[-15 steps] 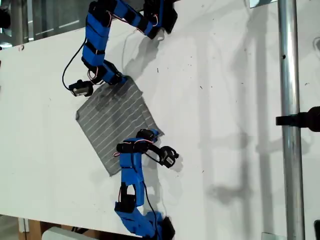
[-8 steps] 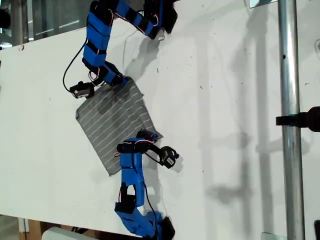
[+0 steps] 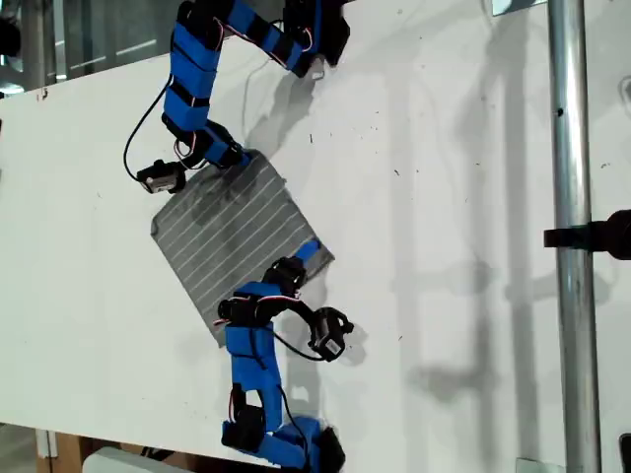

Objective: Grasp corners of a towel and fold twice.

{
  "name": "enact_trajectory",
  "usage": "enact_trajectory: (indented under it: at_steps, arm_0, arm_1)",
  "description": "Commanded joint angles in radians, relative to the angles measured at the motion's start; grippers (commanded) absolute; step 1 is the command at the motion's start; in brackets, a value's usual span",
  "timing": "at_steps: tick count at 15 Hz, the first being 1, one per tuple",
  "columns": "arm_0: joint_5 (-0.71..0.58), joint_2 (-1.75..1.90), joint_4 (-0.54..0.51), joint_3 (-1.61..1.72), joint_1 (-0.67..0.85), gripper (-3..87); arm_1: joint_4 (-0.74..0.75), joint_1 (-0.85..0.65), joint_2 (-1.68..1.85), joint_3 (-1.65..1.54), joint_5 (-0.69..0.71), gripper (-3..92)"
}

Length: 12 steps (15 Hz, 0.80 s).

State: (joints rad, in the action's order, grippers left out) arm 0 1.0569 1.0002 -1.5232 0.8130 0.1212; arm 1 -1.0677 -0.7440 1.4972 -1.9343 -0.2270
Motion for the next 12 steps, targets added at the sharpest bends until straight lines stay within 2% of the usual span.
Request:
enact_trajectory:
  at_steps: [1,5,12]
  arm_0:
    - [-0.008,0.120,-0.025,-0.006,0.035,35.1]
    - [-0.021,0.006,-0.018,-0.017,0.084,36.6]
    - [0.021,-0.190,0.095,-0.018,0.052,35.5]
  arm_1:
    - [-0.002,-0.006,0.069,0.034,-0.012,-0.2]
    - [-0.003,-0.006,0.072,0.035,-0.012,-0.2]
    - [-0.005,-0.006,0.072,0.040,-0.012,-0.2]
